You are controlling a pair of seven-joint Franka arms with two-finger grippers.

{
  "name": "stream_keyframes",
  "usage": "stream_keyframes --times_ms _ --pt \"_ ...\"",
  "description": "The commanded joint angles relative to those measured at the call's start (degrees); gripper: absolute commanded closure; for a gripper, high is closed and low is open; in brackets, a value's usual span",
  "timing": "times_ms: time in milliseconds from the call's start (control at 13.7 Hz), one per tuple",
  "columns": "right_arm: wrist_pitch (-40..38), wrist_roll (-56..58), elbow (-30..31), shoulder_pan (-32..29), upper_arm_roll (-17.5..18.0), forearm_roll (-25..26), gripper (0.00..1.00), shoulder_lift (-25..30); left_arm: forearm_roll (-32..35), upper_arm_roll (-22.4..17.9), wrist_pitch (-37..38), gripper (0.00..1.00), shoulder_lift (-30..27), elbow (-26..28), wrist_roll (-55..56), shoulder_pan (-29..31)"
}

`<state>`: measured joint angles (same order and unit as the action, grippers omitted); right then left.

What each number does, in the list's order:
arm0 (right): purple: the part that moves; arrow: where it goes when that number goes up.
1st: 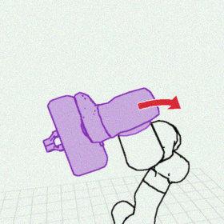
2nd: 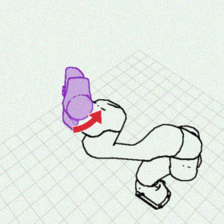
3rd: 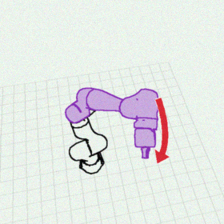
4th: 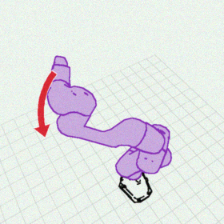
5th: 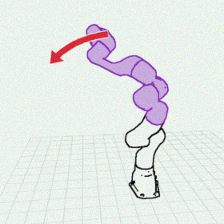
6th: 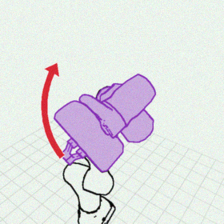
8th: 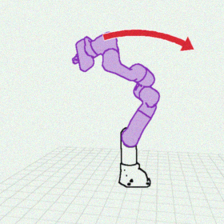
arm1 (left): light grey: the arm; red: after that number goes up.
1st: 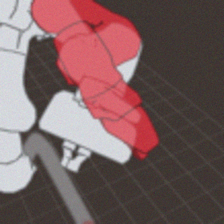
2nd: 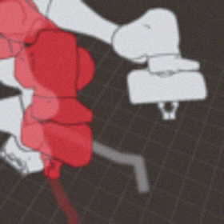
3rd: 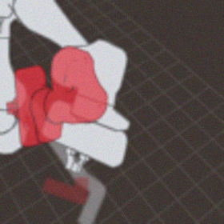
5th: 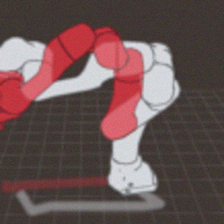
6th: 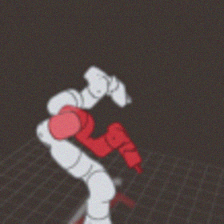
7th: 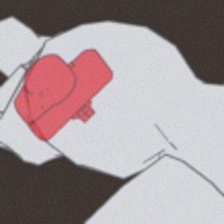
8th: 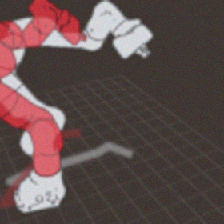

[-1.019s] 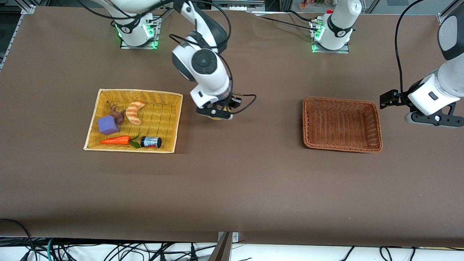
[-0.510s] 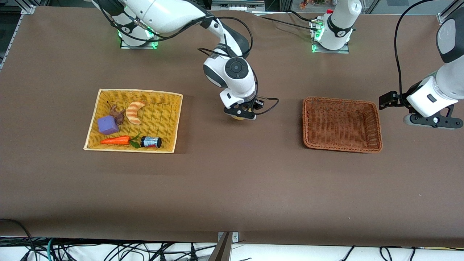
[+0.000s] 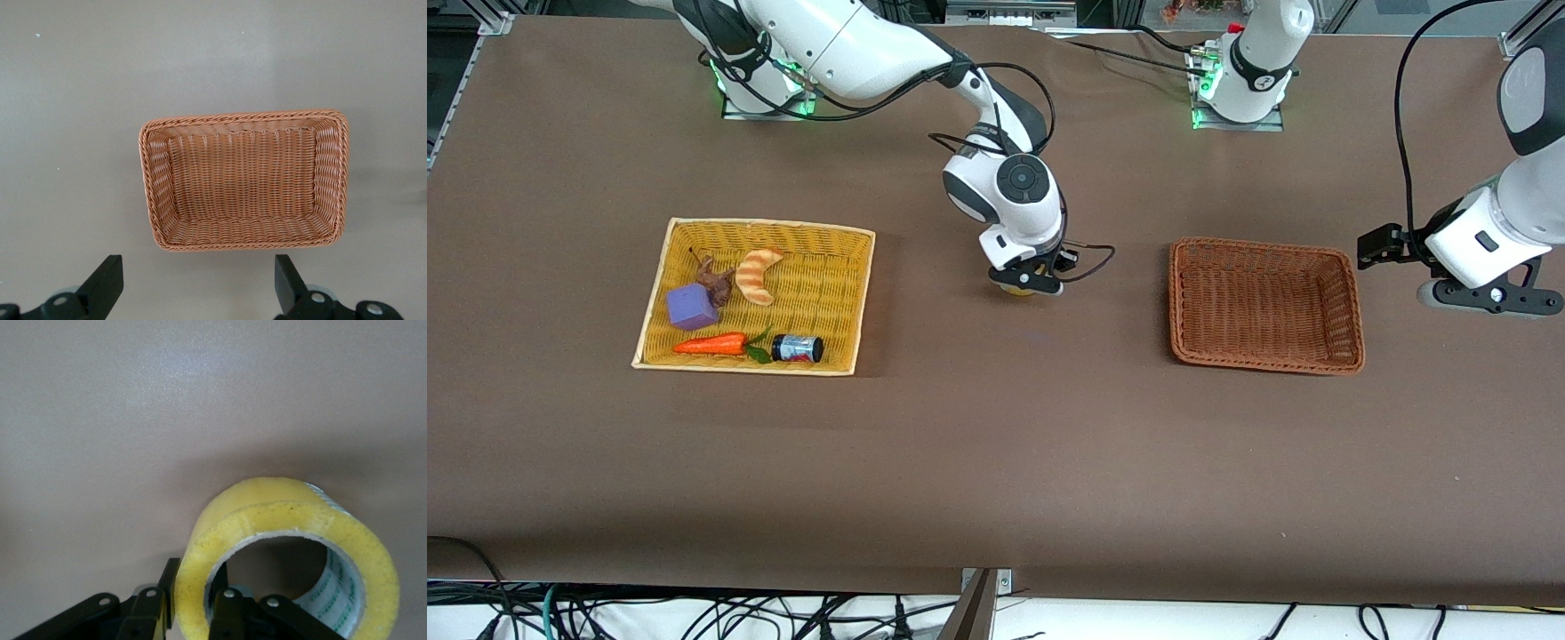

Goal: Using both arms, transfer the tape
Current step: 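Lift the tape roll and carry it toward the table middle, then set the tape roll on the table while the left gripper approaches, then grasp the tape roll with the left gripper while the right gripper retracts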

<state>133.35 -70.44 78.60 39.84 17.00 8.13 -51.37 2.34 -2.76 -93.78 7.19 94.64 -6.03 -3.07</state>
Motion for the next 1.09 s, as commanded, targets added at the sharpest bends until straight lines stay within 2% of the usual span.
stream_keyframes --times_ms 0,73,218,364,437,583,728,874,1019 --pt "0.1 -0.5 -1.7 1.0 -0.8 3.6 0.00 -0.2 0.5 0.2 0.6 0.00 0.5 -1.0 -1.2 0.4" --pt "-0.5 -0.3 -1.8 0.9 -0.7 5.8 0.00 1.3 0.5 0.2 0.6 0.00 0.7 -1.0 -1.2 0.4" --pt "-4.5 0.3 -2.7 0.5 -0.9 6.2 0.00 5.5 0.4 0.7 -0.2 0.00 1.2 -1.0 -0.6 0.3" --pt "-14.5 5.1 -5.7 -1.4 -1.1 6.3 0.00 10.1 0.2 2.3 -1.5 0.00 1.8 -0.7 -0.1 0.0" --pt "-20.2 11.7 -6.3 -3.9 -1.0 6.0 0.00 12.5 0.0 3.9 -2.7 0.00 2.2 -0.3 0.9 -0.1" --pt "-31.2 27.6 -6.1 -11.4 -0.9 5.0 0.00 18.9 -5.2 8.0 -4.8 0.00 4.2 0.4 8.6 -0.5" --pt "-39.7 38.4 -6.2 -20.0 -1.2 0.0 0.00 23.8 -6.3 14.9 -8.9 0.00 5.5 2.6 18.7 -1.3" --pt "-45.3 48.2 -6.2 -28.6 -1.2 -3.7 0.00 26.3 -6.3 20.4 -13.9 0.00 7.3 4.9 29.7 -1.6" --pt "-52.5 54.7 -6.3 -34.5 -2.0 -3.6 0.00 28.6 -6.4 23.6 -18.5 0.00 10.2 5.8 35.7 -2.6"
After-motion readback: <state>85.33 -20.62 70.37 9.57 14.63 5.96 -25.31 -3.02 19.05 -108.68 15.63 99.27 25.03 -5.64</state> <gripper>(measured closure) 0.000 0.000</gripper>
